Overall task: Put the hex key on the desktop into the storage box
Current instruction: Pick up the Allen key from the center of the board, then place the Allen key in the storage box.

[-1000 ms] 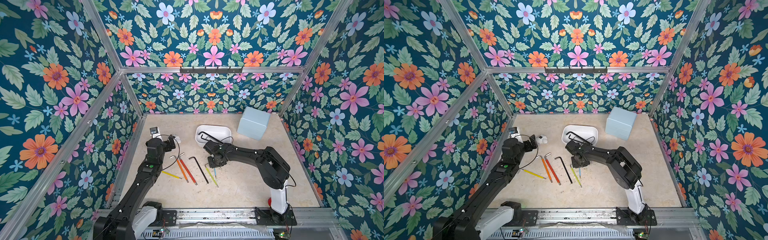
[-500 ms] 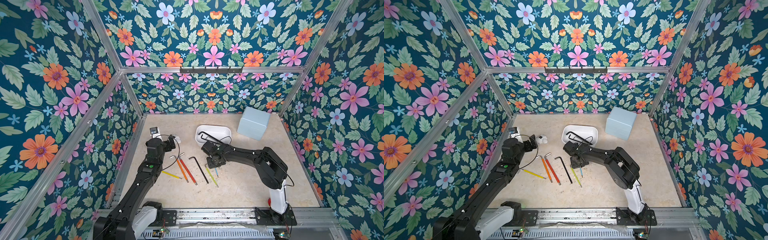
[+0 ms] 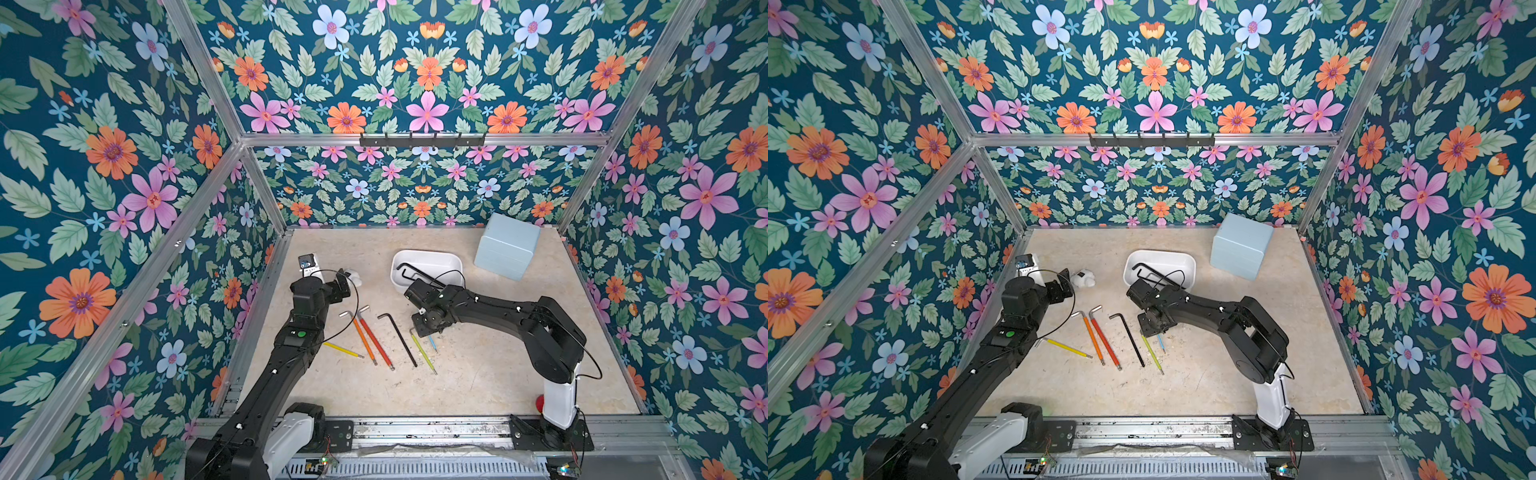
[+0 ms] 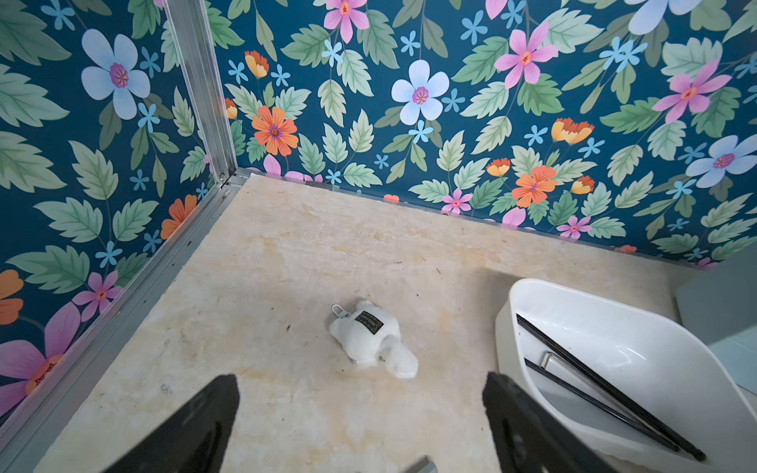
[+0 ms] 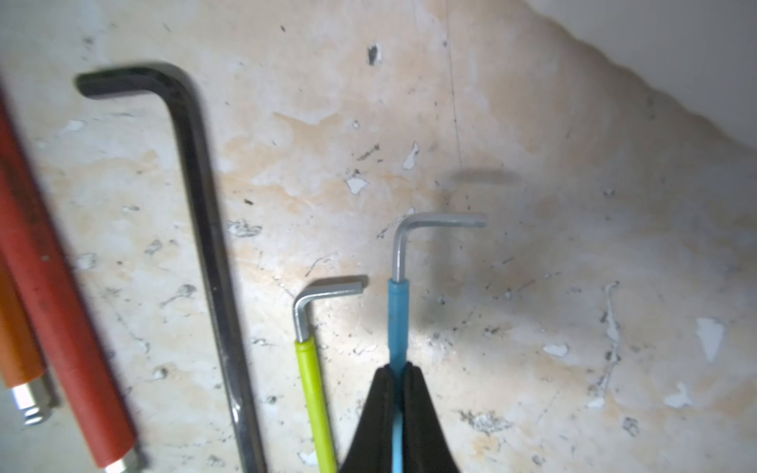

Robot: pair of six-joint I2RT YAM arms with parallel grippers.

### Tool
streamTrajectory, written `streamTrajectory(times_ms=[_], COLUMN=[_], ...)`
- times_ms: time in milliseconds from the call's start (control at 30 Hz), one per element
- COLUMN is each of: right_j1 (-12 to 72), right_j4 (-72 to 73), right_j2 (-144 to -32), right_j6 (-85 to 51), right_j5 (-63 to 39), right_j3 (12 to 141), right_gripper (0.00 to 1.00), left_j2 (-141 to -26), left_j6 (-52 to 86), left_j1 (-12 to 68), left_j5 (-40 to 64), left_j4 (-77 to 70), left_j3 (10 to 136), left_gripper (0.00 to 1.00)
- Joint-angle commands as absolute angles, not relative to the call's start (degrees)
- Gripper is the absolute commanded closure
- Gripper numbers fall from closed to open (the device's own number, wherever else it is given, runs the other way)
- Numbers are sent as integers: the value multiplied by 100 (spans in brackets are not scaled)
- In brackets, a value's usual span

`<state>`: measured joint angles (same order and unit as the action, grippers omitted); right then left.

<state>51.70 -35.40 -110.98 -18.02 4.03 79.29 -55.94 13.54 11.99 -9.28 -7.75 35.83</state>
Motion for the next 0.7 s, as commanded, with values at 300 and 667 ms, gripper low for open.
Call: streamTrajectory(times_ms=[300, 667], right_j1=[4685, 3852], right_j4=[-4031, -4702], right_j2=[-10327, -11224], right_j6=[931, 2733], right_j5=[-840, -967], right_j3=[8643, 10384], right_gripper=[100, 100], left_j2=[-5557, -5530], left_j6=[1369, 1373], left_j1=[1195, 1195], left_j5=[-957, -962], left_j4=[-835, -828], left_j3=[3595, 3603], left_gripper=[1, 0])
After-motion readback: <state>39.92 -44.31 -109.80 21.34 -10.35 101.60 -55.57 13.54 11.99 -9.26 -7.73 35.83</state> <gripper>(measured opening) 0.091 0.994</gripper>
